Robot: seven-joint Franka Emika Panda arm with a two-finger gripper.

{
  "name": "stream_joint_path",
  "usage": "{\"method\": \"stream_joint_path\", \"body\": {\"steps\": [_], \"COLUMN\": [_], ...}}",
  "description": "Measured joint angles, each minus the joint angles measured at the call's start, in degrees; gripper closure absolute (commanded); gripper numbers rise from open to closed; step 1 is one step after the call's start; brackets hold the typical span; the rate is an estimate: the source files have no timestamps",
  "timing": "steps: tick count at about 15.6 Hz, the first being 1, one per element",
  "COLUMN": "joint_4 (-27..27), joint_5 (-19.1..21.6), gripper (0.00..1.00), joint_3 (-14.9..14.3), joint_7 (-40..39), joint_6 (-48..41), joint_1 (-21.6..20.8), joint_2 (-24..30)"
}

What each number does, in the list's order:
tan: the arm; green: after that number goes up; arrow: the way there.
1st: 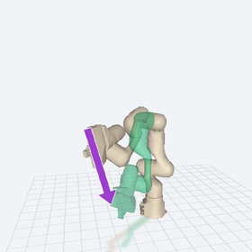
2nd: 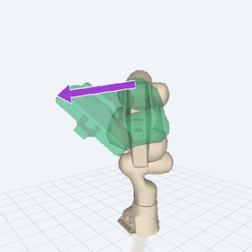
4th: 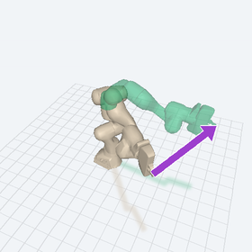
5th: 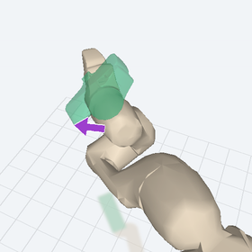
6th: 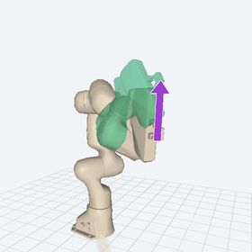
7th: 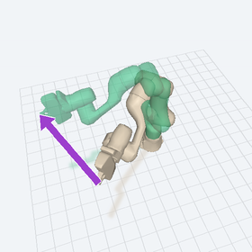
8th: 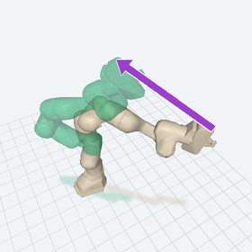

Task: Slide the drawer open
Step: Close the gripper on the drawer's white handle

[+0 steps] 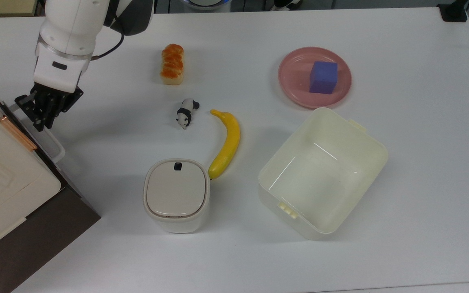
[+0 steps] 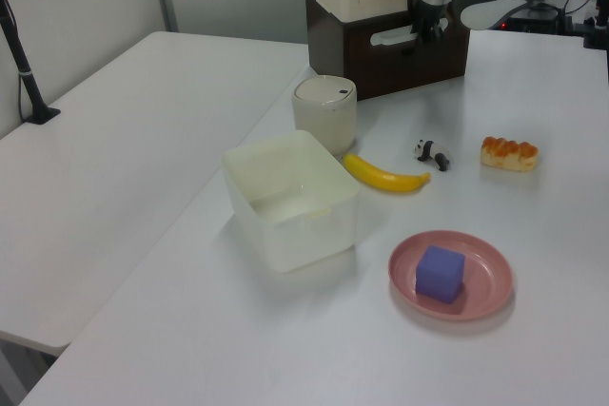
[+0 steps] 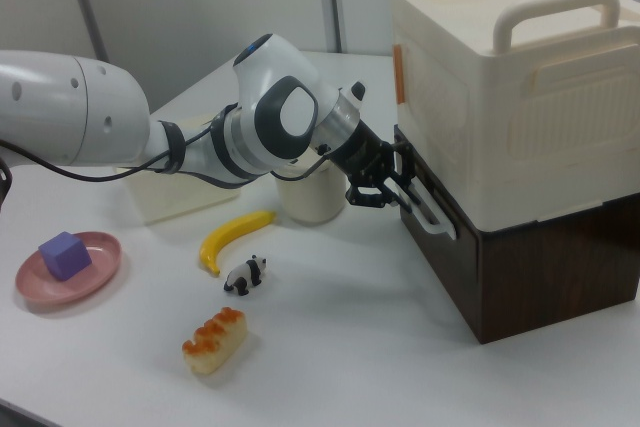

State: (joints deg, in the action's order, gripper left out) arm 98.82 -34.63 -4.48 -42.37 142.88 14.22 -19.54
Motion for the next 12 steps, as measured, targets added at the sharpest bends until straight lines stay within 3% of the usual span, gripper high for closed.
{"method": "stream_joint_path", "body": {"steps": [6,12], "joint_4": [0.01,0.03], "joint_5": [0.00,-0.01], "gripper": [0.99,1.00], "joint_3": [0.00,0.02], "joint_7": [2.22,5.60], "joint_6": [0.00,0.00], "joint_1": [0.00,-0.01], "joint_2": [-0.01,-0.01]}}
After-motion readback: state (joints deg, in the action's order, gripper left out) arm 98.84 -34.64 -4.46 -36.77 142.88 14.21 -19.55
